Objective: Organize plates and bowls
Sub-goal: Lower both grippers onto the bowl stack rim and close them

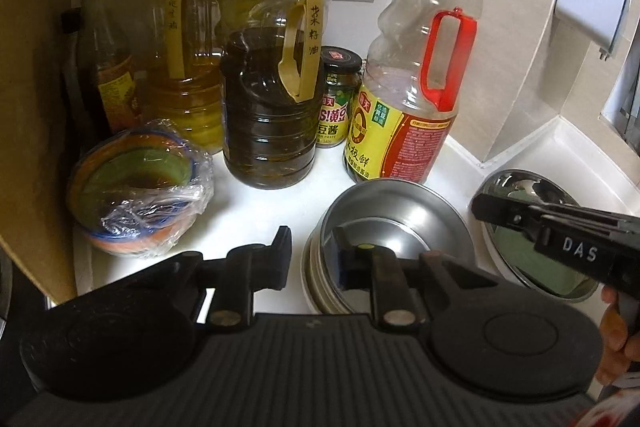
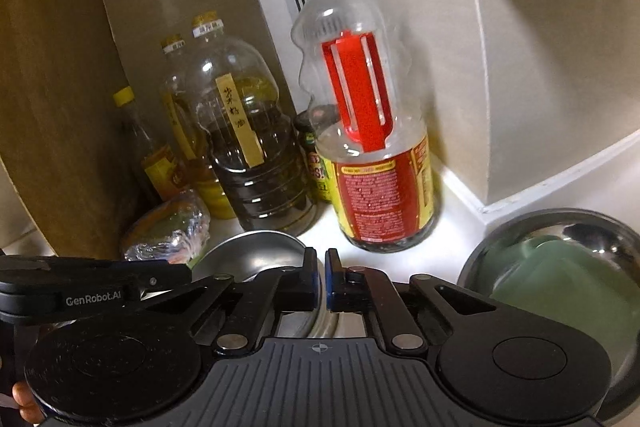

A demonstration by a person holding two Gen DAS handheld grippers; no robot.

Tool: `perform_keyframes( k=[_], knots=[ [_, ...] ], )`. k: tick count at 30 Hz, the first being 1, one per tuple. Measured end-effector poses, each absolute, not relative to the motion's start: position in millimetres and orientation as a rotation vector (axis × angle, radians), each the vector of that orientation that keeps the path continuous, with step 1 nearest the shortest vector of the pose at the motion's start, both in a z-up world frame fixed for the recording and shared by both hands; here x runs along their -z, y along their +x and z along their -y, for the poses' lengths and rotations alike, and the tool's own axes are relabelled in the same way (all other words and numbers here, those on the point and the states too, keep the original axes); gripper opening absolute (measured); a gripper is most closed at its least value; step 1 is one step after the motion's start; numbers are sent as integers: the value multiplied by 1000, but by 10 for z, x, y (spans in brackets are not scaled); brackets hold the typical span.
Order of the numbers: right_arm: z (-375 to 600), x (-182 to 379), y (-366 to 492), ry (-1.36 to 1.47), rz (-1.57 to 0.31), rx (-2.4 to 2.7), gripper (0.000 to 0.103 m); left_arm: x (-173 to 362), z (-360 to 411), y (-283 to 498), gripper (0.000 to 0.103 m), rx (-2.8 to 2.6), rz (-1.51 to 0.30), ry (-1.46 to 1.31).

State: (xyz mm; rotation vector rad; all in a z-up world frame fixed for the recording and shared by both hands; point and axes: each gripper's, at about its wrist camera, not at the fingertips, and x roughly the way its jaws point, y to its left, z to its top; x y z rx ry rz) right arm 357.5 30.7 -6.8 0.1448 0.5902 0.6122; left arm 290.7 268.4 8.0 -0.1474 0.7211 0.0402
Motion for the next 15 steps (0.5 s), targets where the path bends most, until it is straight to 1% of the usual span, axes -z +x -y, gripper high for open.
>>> perform_keyframes(
  k=[5, 12, 15],
  knots=[
    [-335, 133, 3649, 144, -616, -603, 2, -46, -2718, 2987, 15, -21, -735, -147],
    [-307, 150, 3699, 150, -636, -600, 1, 20, -2708, 3051, 15, -4, -760, -146],
    [-315, 190, 3738, 145, -688, -589, 1, 54, -2709, 3083, 15, -1, -775, -154]
  ],
)
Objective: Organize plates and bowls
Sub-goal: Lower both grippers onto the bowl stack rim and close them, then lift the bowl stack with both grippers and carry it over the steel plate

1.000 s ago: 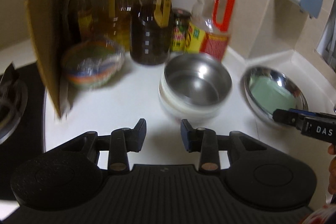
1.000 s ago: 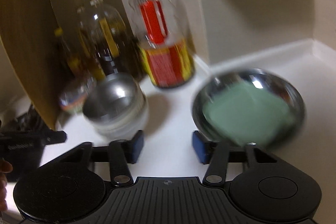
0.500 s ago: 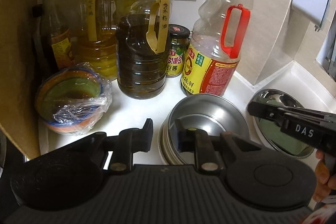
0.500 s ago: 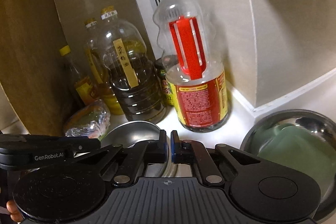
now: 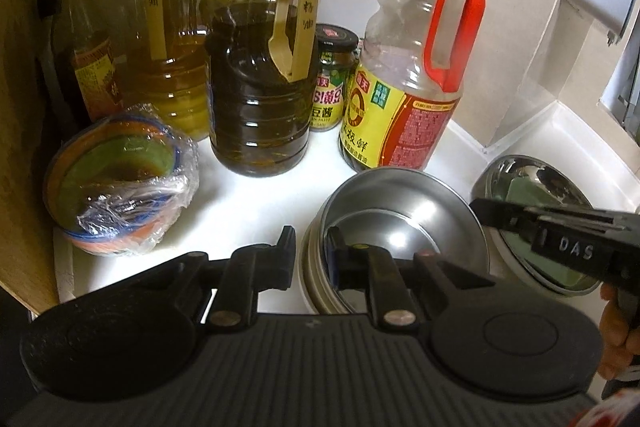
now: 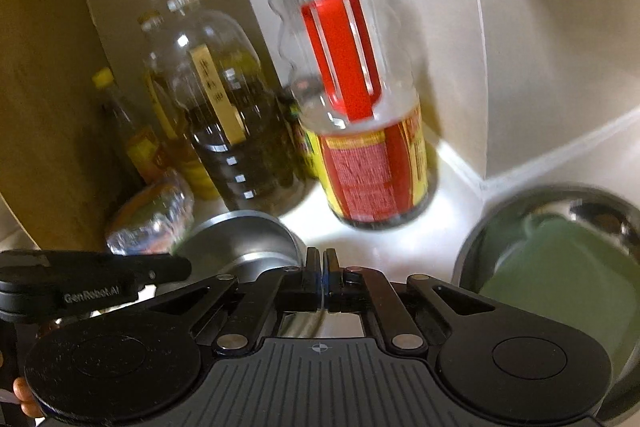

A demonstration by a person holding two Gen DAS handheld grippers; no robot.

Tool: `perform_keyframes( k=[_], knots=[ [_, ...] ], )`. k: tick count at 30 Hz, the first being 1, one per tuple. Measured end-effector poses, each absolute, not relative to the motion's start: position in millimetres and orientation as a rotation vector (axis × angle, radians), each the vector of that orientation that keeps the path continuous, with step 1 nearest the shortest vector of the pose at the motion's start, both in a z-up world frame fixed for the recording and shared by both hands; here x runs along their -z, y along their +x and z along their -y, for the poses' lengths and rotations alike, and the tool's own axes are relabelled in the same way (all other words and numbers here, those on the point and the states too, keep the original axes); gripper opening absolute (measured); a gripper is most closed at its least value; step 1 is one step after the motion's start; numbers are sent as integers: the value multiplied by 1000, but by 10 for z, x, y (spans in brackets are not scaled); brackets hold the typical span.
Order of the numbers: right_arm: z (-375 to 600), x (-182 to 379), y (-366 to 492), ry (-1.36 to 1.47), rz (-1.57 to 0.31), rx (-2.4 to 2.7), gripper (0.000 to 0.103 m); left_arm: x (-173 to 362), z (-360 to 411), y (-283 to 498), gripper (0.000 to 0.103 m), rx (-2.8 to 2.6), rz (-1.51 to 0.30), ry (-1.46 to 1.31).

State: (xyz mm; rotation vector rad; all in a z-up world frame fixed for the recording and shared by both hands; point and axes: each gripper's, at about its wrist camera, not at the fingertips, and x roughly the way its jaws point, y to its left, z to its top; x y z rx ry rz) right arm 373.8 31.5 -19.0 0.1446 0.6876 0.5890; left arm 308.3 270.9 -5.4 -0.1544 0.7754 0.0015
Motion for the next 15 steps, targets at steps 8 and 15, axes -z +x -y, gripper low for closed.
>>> perform_keyframes(
  k=[8, 15],
  knots=[
    [-188, 134, 3812, 259, -718, -575, 2, 16, -2744, 3101, 15, -7, -768, -178],
    [-237, 16, 3849, 291, -697, -617, 47, -38, -2755, 3120, 18, 3, -761, -179]
  ],
)
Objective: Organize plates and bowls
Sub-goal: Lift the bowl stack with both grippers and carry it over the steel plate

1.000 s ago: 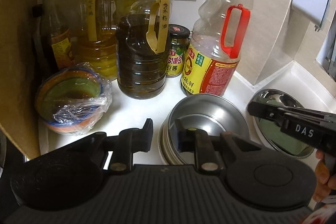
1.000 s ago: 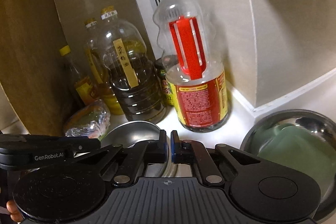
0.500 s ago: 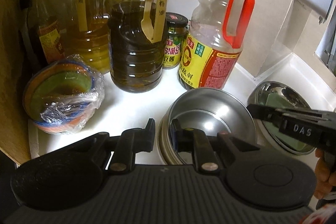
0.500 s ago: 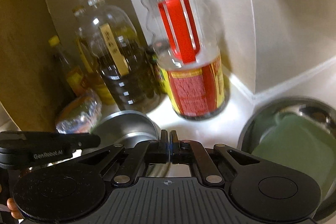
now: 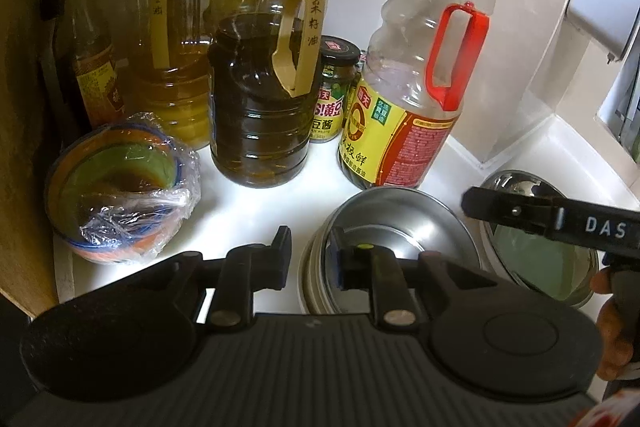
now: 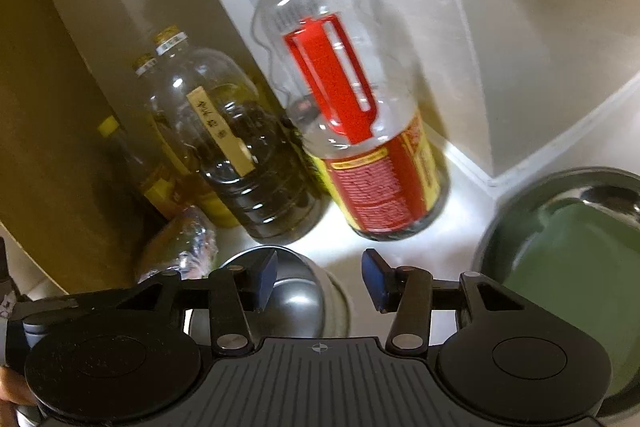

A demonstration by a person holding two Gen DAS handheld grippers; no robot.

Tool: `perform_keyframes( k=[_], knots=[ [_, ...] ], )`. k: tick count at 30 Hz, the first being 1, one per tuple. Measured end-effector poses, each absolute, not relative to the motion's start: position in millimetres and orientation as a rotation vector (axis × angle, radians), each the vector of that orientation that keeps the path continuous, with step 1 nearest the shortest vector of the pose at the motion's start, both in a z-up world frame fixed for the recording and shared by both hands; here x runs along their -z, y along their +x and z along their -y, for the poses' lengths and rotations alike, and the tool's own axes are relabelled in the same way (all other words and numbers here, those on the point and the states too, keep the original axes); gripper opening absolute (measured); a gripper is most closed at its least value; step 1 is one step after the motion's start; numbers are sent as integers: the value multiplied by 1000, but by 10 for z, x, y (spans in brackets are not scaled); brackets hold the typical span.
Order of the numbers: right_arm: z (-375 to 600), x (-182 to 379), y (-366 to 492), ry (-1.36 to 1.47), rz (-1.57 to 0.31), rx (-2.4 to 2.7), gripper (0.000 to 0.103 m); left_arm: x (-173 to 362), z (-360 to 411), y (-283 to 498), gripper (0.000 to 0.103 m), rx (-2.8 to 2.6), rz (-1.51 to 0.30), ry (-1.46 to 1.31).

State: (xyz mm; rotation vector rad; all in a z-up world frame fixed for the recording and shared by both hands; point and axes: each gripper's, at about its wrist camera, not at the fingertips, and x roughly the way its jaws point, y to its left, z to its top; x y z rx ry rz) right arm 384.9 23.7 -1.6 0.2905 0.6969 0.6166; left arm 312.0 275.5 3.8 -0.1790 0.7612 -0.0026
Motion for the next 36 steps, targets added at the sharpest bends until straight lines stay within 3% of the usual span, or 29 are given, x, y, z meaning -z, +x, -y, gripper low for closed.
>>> perform_keyframes(
  k=[4, 6, 8, 19, 23, 36],
  knots=[
    [-372, 106, 3880, 233, -731, -619, 44, 0, -2730, 3170, 18, 22, -782, -172],
    [-392, 159, 3903, 238, -750, -617, 18, 23, -2720, 3186, 16, 29, -789, -167],
    [-384, 197, 3926, 249, -760, -602, 13, 45, -2724, 3201, 11, 33, -796, -166],
    [-544, 260, 3942, 127, -830, -561, 12, 125, -2706, 3244, 10, 41, -827, -157],
    [-533, 300, 3979, 147, -856, -521, 30, 130, -2721, 3264, 19, 25, -835, -153],
    [-469, 480, 4079, 280, -955, -532, 31, 272, -2754, 3308, 22, 65, -894, -206]
  ],
)
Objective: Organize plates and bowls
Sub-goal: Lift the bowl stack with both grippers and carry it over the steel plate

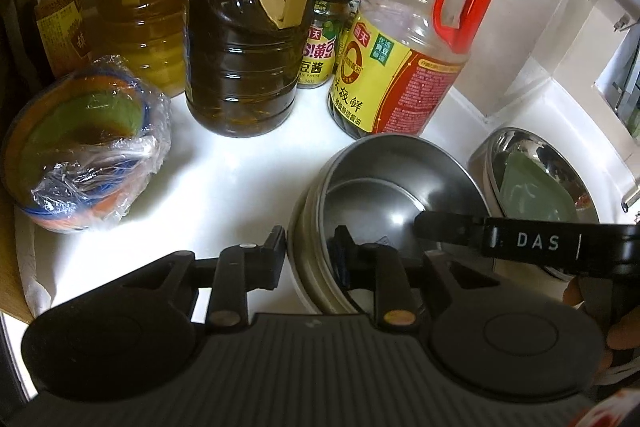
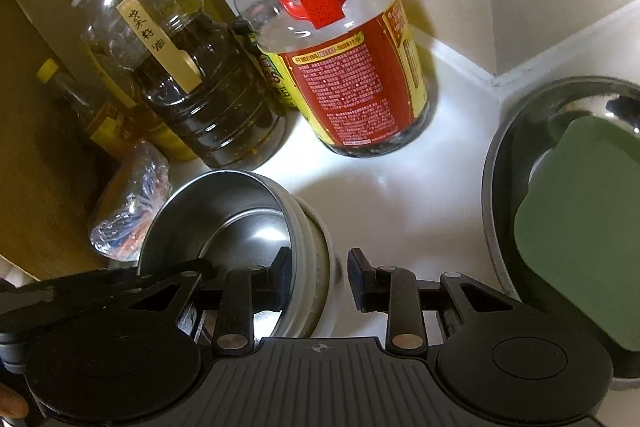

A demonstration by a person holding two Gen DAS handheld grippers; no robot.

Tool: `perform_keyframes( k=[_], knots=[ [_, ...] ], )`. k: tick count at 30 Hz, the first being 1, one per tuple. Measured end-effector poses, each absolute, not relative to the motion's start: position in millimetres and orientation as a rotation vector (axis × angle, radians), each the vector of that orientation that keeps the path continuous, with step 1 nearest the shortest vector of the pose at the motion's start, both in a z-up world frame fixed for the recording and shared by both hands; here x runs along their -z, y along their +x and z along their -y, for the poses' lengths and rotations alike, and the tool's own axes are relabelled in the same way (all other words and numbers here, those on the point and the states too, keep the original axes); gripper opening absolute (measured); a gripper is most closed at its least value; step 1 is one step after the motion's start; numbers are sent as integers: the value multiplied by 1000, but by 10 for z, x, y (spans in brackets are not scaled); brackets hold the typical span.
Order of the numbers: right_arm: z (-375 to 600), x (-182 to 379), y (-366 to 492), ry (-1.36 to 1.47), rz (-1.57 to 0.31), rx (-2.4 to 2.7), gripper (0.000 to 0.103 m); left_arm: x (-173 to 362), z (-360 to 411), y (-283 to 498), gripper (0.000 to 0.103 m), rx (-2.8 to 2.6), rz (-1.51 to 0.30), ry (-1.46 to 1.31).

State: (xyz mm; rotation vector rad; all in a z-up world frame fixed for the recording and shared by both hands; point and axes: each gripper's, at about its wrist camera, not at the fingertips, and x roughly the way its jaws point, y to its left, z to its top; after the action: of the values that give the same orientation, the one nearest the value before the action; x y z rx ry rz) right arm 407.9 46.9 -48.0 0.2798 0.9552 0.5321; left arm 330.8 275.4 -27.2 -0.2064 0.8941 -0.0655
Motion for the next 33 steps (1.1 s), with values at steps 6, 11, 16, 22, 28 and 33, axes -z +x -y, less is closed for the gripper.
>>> perform_keyframes(
  k=[6, 11, 16, 22, 28, 33],
  knots=[
    [-510, 451, 4021, 241, -945, -527, 28, 265, -2728, 3299, 23, 71, -892, -186],
    [-456, 439, 3972, 233, -958, -518, 27, 261, -2675, 3254, 23, 86, -893, -176],
    [-317, 425, 3878, 239, -971, -484, 27, 252, -2572, 3215, 23, 129, -899, -173],
    [-7, 414, 3713, 263, -981, -404, 27, 250, -2271, 3177, 23, 210, -895, -130],
    [267, 392, 3579, 303, -983, -322, 27, 256, -2038, 3184, 23, 293, -899, -98],
    [317, 385, 3516, 328, -973, -281, 27, 250, -2006, 3206, 27, 303, -916, -92]
  ],
)
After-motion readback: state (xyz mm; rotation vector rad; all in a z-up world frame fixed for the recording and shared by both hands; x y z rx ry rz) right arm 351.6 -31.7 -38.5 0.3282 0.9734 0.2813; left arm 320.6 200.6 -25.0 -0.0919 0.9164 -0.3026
